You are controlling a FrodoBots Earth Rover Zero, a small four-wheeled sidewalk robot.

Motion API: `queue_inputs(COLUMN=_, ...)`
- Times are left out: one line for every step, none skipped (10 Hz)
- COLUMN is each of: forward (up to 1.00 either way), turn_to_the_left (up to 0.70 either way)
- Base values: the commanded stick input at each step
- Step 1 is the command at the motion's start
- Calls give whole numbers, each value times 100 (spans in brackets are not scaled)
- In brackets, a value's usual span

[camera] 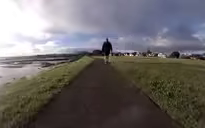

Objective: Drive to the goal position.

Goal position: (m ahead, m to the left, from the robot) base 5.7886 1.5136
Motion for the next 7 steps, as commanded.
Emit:
queue_inputs(forward=70, turn_to_the_left=0)
queue_inputs(forward=70, turn_to_the_left=0)
queue_inputs(forward=70, turn_to_the_left=0)
queue_inputs(forward=70, turn_to_the_left=0)
queue_inputs(forward=70, turn_to_the_left=0)
queue_inputs(forward=70, turn_to_the_left=0)
queue_inputs(forward=70, turn_to_the_left=0)
